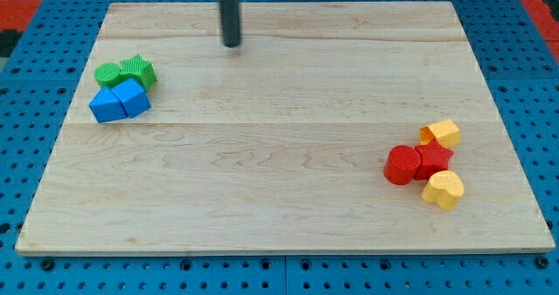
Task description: Slide the blue cube to the left of the red circle
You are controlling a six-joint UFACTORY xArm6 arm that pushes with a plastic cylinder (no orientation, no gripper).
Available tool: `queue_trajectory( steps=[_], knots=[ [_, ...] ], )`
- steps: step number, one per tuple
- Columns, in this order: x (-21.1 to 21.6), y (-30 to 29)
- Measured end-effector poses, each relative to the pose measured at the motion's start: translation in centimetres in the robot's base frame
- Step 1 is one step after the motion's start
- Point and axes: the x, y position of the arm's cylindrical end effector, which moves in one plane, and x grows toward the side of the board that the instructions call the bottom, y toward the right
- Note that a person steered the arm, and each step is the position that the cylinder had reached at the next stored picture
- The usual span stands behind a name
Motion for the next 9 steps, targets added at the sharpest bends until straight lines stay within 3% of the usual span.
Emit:
queue_trajectory(
  steps=[1,3,5,7,8,9],
  knots=[
    [-0.4,-11.0],
    [5.4,-16.6],
    [12.3,-13.7],
    [13.5,-5.0],
    [16.4,-2.6],
    [18.1,-7.9]
  ],
)
